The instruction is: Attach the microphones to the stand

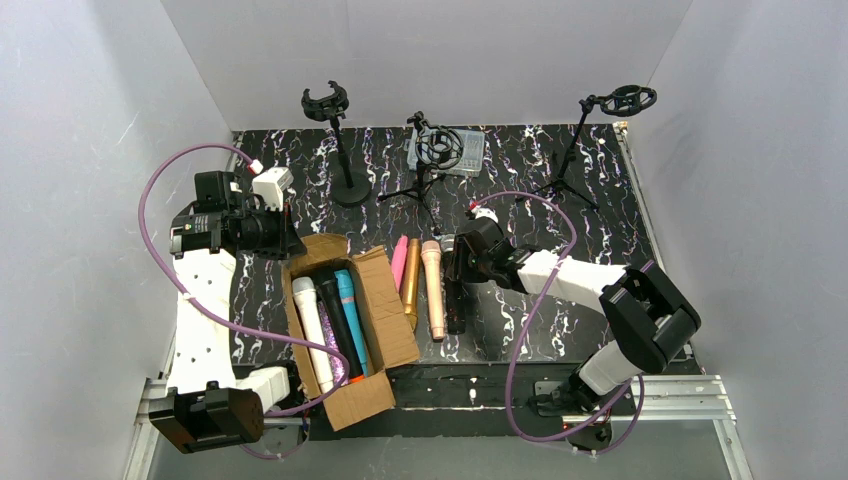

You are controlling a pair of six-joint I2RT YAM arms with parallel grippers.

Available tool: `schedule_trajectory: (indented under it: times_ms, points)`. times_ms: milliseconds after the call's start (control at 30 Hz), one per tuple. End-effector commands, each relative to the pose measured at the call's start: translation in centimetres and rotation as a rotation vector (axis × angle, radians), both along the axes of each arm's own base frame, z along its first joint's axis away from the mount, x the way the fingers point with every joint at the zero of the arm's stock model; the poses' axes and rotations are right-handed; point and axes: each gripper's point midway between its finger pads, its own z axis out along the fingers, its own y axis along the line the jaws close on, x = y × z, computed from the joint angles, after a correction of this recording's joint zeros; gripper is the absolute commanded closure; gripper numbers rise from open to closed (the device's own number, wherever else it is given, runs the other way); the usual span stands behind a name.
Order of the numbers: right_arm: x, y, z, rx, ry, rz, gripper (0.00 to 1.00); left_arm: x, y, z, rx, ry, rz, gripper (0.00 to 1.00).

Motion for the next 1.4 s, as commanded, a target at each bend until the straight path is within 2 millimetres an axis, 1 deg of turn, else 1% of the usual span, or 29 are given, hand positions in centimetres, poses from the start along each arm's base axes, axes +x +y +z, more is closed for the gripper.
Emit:
schedule_trajectory:
  times_ms: [0, 67, 100, 133, 200, 267, 300, 367, 433, 533, 567, 633, 700, 767, 833, 933, 1000, 1067, 1233, 1367]
  points:
    - [0.6, 2.3, 1.5, 0.095, 0.007, 0.015, 0.62, -0.2, -1.2, 2.0, -0.053, -0.069, -0.039, 1.00]
    - [0.7, 2.4, 2.6, 0.106, -0.008, 0.015, 0.50, -0.2, -1.2, 2.1, -0.054, -0.075, -0.044, 1.00]
    - [0.9, 2.3, 3.2, 0.106, -0.022, 0.009, 0.45, -0.2, -1.3, 2.2, -0.055, -0.077, -0.045, 1.00]
    - [1.0, 2.3, 4.4, 0.117, -0.043, 0.010, 0.42, -0.2, -1.3, 2.2, -0.059, -0.078, -0.048, 1.00]
    - [1.4, 2.2, 6.1, 0.124, -0.074, 0.005, 0.39, -0.2, -1.4, 2.3, -0.066, -0.078, -0.049, 1.00]
    - [1.6, 2.2, 8.4, 0.138, -0.110, 0.006, 0.37, -0.2, -1.5, 2.3, -0.070, -0.078, -0.049, 1.00]
    - [1.7, 2.1, 9.2, 0.141, -0.122, 0.006, 0.37, -0.2, -1.5, 2.3, -0.070, -0.077, -0.049, 1.00]
    - [1.6, 2.3, 11.6, 0.164, -0.158, 0.012, 0.38, -0.2, -1.5, 2.3, -0.070, -0.080, -0.049, 1.00]
    - [1.0, 2.9, 13.9, 0.179, -0.205, 0.033, 0.40, -0.2, -1.5, 2.4, -0.071, -0.085, -0.048, 1.00]
    - [-1.4, 5.2, 17.7, 0.190, -0.297, 0.089, 0.41, -0.2, -1.6, 2.5, -0.076, -0.086, -0.046, 1.00]
    - [-3.3, 7.0, 19.2, 0.204, -0.326, 0.139, 0.41, -0.2, -1.6, 2.5, -0.080, -0.084, -0.045, 1.00]
    - [-6.2, 9.3, 20.4, 0.197, -0.366, 0.201, 0.42, -0.2, -1.7, 2.6, -0.086, -0.082, -0.038, 1.00]
    - [-9.0, 11.7, 21.1, 0.199, -0.394, 0.268, 0.43, -0.1, -1.6, 2.6, -0.089, -0.078, -0.031, 1.00]
    - [-11.8, 14.2, 21.3, 0.217, -0.414, 0.346, 0.43, -0.1, -1.5, 2.6, -0.083, -0.076, -0.024, 1.00]
    - [-14.2, 16.7, 20.8, 0.215, -0.423, 0.422, 0.43, -0.1, -1.4, 2.6, -0.075, -0.077, -0.014, 1.00]
    - [-16.0, 19.5, 18.7, 0.166, -0.403, 0.500, 0.42, -0.2, -1.2, 2.7, -0.067, -0.083, -0.010, 1.00]
    - [-16.5, 20.9, 17.1, 0.135, -0.390, 0.531, 0.41, -0.2, -1.2, 2.9, -0.065, -0.090, -0.011, 1.00]
    - [-16.3, 21.6, 16.1, 0.109, -0.390, 0.537, 0.40, -0.3, -1.2, 3.0, -0.062, -0.094, -0.009, 1.00]
    - [-16.2, 23.4, 14.9, 0.084, -0.392, 0.564, 0.38, -0.4, -1.2, 3.0, -0.061, -0.094, -0.012, 1.00]
    - [-15.9, 24.3, 13.0, 0.032, -0.385, 0.573, 0.39, -0.4, -1.3, 3.1, -0.065, -0.096, -0.014, 1.00]
